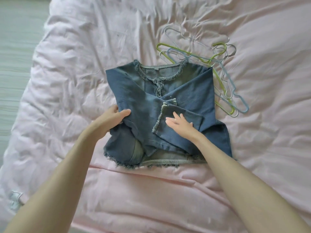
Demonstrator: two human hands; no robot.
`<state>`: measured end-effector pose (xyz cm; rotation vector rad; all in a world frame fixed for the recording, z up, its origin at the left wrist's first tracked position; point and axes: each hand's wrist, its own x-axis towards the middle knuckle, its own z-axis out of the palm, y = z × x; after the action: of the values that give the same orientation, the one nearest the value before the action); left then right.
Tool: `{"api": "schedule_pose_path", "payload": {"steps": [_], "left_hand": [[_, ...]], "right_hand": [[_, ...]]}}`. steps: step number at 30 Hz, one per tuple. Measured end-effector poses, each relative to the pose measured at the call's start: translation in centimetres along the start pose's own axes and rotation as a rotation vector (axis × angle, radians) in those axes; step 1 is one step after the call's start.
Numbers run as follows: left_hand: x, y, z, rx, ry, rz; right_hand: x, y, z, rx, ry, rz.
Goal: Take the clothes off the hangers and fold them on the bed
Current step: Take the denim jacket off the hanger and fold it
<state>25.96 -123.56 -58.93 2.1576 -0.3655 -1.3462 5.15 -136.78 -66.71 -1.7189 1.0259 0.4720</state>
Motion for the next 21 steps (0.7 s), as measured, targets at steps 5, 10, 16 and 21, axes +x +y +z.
{"api": "schedule_pose_path", "payload": {"steps": [5,10,16,21], "left_hand": [[-2.4,8.3,6.5,0.252,-0.084,0.071],[-2.7,12.3,18.5,0.306,-0.17,0.095],[-1.1,8.0,25.5,0.207,-0.335,0.123],[-0.5,4.1,23.1,0.077,0.156,0.369]], "right_hand": [[-4.0,2.3,-4.5,0.847,-0.054,0.097],[-7.1,7.2,-8.0,1.288,-0.051,0.11],[-7.9,12.6,-9.0,1.038,-0.014,0.19],[-7.8,12.6,-6.3,0.783,0.1,0.179]]}}
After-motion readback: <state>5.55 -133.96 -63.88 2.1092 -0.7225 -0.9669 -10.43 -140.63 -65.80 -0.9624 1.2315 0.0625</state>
